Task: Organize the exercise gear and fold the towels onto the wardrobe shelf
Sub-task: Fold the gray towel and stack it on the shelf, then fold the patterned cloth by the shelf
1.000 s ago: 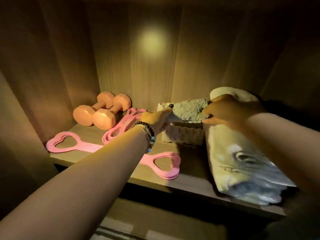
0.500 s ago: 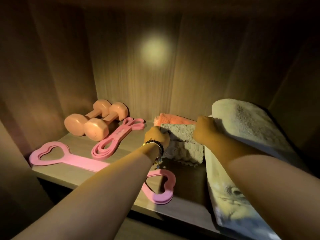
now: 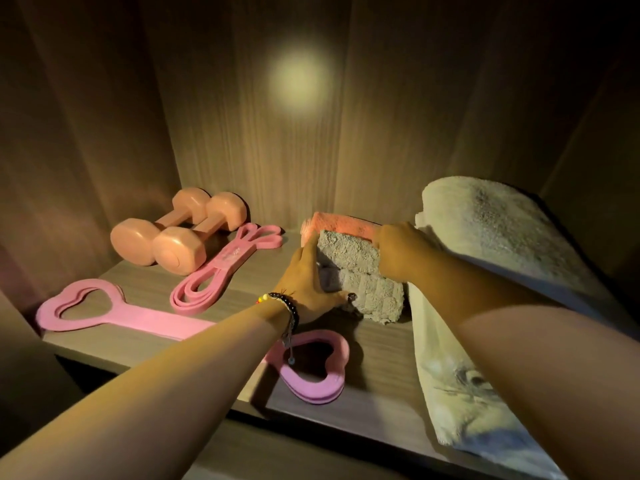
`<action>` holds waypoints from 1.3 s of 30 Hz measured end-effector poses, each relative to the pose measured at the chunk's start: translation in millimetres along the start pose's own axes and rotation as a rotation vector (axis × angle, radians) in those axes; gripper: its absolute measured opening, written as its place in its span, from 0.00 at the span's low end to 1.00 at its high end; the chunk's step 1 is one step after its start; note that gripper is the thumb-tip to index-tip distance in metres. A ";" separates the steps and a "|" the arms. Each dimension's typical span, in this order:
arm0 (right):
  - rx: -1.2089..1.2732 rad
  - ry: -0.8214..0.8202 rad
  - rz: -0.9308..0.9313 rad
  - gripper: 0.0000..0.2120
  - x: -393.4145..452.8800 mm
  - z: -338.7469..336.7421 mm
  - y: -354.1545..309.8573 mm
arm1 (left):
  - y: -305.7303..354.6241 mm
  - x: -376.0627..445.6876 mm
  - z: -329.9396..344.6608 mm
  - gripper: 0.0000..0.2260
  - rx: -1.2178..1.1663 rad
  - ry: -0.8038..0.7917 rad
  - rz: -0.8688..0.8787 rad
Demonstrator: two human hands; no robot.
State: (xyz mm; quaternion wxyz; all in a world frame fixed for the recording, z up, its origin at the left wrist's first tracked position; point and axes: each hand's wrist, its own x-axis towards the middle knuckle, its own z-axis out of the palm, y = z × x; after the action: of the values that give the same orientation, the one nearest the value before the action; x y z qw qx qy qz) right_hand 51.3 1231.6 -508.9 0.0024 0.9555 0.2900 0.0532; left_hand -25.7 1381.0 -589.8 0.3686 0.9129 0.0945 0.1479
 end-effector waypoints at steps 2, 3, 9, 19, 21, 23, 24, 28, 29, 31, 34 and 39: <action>-0.010 -0.016 -0.006 0.09 -3.4 -0.7 -0.8 | -0.6 -1.3 1.1 0.53 -0.010 0.023 -0.038; -0.029 -0.026 -0.009 0.06 -5.3 -1.4 -1.3 | 0.9 -3.2 1.8 0.51 -0.007 0.027 -0.055; -0.120 0.043 -0.032 0.15 -14.2 1.8 -8.9 | 9.2 -13.3 4.6 0.47 0.018 0.066 -0.087; 0.049 0.155 -0.090 0.21 -59.5 -47.7 -5.8 | 45.7 -23.2 -29.8 0.40 0.059 -0.073 -0.147; 0.076 0.149 -0.064 0.11 -80.4 -61.7 -0.7 | 60.1 -31.6 -46.3 0.39 0.095 -0.096 -0.142; 0.096 0.086 -0.016 0.13 -105.3 -79.5 0.4 | 76.1 -44.6 -63.6 0.38 0.157 -0.108 -0.116; 0.097 0.024 0.031 0.17 -119.3 -88.8 0.5 | 86.3 -54.1 -73.3 0.38 0.188 -0.122 -0.079; 0.047 -0.119 0.048 0.16 -175.7 -115.6 -1.8 | 129.5 -105.2 -105.0 0.35 0.351 -0.205 -0.034; 0.019 -0.086 0.021 0.20 -187.9 -118.3 -3.0 | 136.0 -119.7 -109.0 0.36 0.356 -0.191 -0.033; 0.017 -0.019 -0.031 0.32 -215.2 -123.0 -7.9 | 146.0 -149.1 -114.4 0.36 0.324 -0.196 0.009; 0.136 0.049 -0.054 0.39 -259.2 -126.9 -16.3 | 159.2 -193.3 -122.2 0.36 0.317 -0.242 0.066; 0.199 0.029 -0.078 0.35 -315.6 -115.1 -23.2 | 174.8 -256.9 -132.6 0.36 0.286 -0.229 0.197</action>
State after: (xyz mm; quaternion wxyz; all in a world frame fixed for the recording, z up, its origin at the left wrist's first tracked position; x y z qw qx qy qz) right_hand -234.1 1072.9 -426.9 -0.0945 0.9381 0.3310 0.0377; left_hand -300.7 1270.0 -428.0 0.2271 0.9716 -0.0176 0.0636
